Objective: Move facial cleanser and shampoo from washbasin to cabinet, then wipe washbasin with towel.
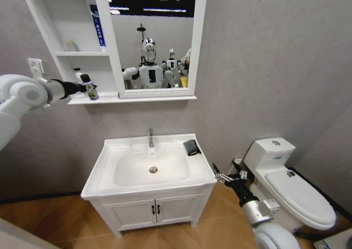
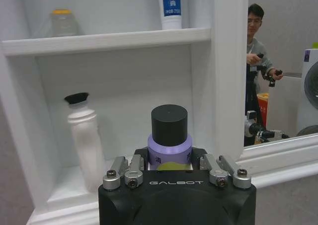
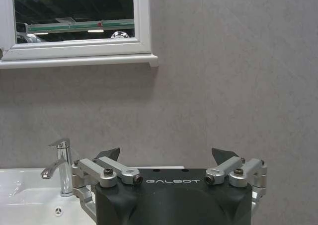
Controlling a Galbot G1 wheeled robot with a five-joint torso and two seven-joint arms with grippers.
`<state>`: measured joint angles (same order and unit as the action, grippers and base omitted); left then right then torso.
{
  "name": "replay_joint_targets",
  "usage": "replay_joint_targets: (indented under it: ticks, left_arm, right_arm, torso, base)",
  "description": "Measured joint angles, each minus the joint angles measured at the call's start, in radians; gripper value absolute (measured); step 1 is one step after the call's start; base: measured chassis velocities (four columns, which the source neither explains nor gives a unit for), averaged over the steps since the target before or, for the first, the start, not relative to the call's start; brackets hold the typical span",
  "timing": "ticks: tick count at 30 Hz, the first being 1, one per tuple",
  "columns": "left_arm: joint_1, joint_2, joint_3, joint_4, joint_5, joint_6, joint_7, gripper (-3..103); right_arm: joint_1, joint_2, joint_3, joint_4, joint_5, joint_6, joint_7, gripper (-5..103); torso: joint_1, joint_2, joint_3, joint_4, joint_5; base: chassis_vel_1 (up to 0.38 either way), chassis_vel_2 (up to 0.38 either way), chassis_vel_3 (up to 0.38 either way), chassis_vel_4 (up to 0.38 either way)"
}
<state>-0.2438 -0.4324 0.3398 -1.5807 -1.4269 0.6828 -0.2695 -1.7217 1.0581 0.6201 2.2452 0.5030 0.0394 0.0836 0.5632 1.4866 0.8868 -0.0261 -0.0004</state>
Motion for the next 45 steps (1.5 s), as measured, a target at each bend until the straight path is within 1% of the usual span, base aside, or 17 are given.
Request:
replay_joint_targets:
  ticks: [2,5,6,8,9,12,14,15,17,18,21,22,25,32,38,40,45]
  left_arm:
    - [-0.083,-0.059,0.072,0.060,0.026,0.000,0.016,43]
    - [-0.170,-0.122,0.143,0.145,0.062,0.003,0.045,43]
    - [-0.170,-0.122,0.143,0.145,0.062,0.003,0.045,43]
    - [-0.218,-0.142,0.186,0.200,0.093,0.010,0.086,43]
    - [-0.218,-0.142,0.186,0.200,0.093,0.010,0.086,43]
    - [-0.251,-0.152,0.223,0.248,0.105,0.012,0.109,43]
    - [-0.288,-0.164,0.266,0.306,0.120,0.013,0.140,43]
    - [-0.288,-0.164,0.266,0.306,0.120,0.013,0.140,43]
    - [-0.317,-0.174,0.307,0.348,0.133,0.014,0.172,43]
    - [-0.317,-0.174,0.307,0.348,0.133,0.014,0.172,43]
    - [-0.350,-0.200,0.359,0.403,0.149,0.013,0.210,43]
    - [-0.350,-0.200,0.359,0.403,0.149,0.013,0.210,43]
    - [-0.360,-0.230,0.383,0.453,0.174,0.010,0.234,43]
    - [-0.367,-0.259,0.400,0.490,0.192,0.013,0.257,43]
    - [-0.367,-0.276,0.401,0.505,0.185,0.026,0.247,43]
    - [-0.360,-0.279,0.401,0.507,0.166,0.030,0.231,43]
    - [-0.341,-0.279,0.398,0.514,0.163,0.028,0.224,43]
  right_arm:
    - [0.009,-0.006,0.000,-0.003,0.005,-0.004,0.002,100]
    - [0.016,-0.008,0.004,-0.009,0.010,-0.004,0.004,100]
    - [0.016,-0.008,0.004,-0.009,0.010,-0.004,0.004,100]
    - [0.018,-0.005,0.005,-0.014,0.012,-0.004,0.004,100]
    - [0.018,-0.005,0.005,-0.014,0.012,-0.004,0.004,100]
    - [0.020,0.000,0.005,-0.020,0.012,-0.002,0.003,100]
    - [0.027,0.004,0.003,-0.030,0.012,0.001,0.002,100]
    - [0.027,0.004,0.003,-0.030,0.012,0.001,0.002,100]
    - [0.037,0.002,-0.001,-0.037,0.013,0.002,0.002,100]
    - [0.037,0.002,-0.001,-0.037,0.013,0.002,0.002,100]
    - [0.052,-0.005,-0.003,-0.044,0.019,0.002,0.002,100]
    - [0.052,-0.005,-0.003,-0.044,0.019,0.002,0.002,100]
    - [0.057,-0.005,-0.002,-0.050,0.021,0.002,0.002,100]
    - [0.052,-0.002,0.006,-0.062,0.023,0.010,-0.004,100]
    - [0.057,-0.002,0.005,-0.066,0.024,0.012,-0.005,100]
    - [0.060,-0.003,0.005,-0.068,0.025,0.012,-0.005,100]
    - [0.060,-0.005,0.005,-0.070,0.027,0.012,-0.005,100]
  torso:
    - [0.000,0.000,0.000,-0.0004,0.0005]
    - [0.000,0.000,0.000,-0.0009,0.0008]
    - [0.000,0.000,0.000,-0.0009,0.0008]
    - [0.001,0.000,0.000,-0.0008,0.0007]
    - [0.001,0.000,0.000,-0.0008,0.0007]
    - [0.000,0.000,0.000,-0.0002,0.0005]
    - [0.000,0.000,0.000,0.0000,0.0002]
    - [0.000,0.000,0.000,0.0000,0.0002]
    - [0.000,0.000,0.000,0.0000,0.0001]
    - [0.000,0.000,0.000,0.0000,0.0001]
    - [0.000,0.000,0.000,-0.0001,0.0004]
    - [0.000,0.000,0.000,-0.0001,0.0004]
    - [0.000,0.000,0.000,-0.0002,0.0004]
    - [0.000,0.000,0.000,-0.0002,0.0004]
    - [0.000,0.000,0.000,-0.0003,0.0004]
    - [0.000,0.000,0.000,-0.0003,0.0004]
    - [0.000,0.000,0.000,-0.0003,0.0002]
  base:
    - [0.000,0.000,0.000,0.000]
    - [0.000,0.000,0.000,0.000]
    - [0.000,0.000,0.000,0.000]
    - [0.000,0.000,0.000,0.000]
    - [0.000,0.000,0.000,0.000]
    - [0.000,0.000,0.000,0.000]
    - [0.000,0.000,0.000,0.000]
    - [0.000,0.000,0.000,0.000]
    - [0.000,0.000,0.000,0.000]
    - [0.000,0.000,0.000,0.000]
    - [0.000,0.000,0.000,0.000]
    - [0.000,0.000,0.000,0.000]
    - [0.000,0.000,0.000,0.000]
    - [0.000,0.000,0.000,0.000]
    - [0.000,0.000,0.000,0.000]
    - [0.000,0.000,0.000,0.000]
    - [0.000,0.000,0.000,0.000]
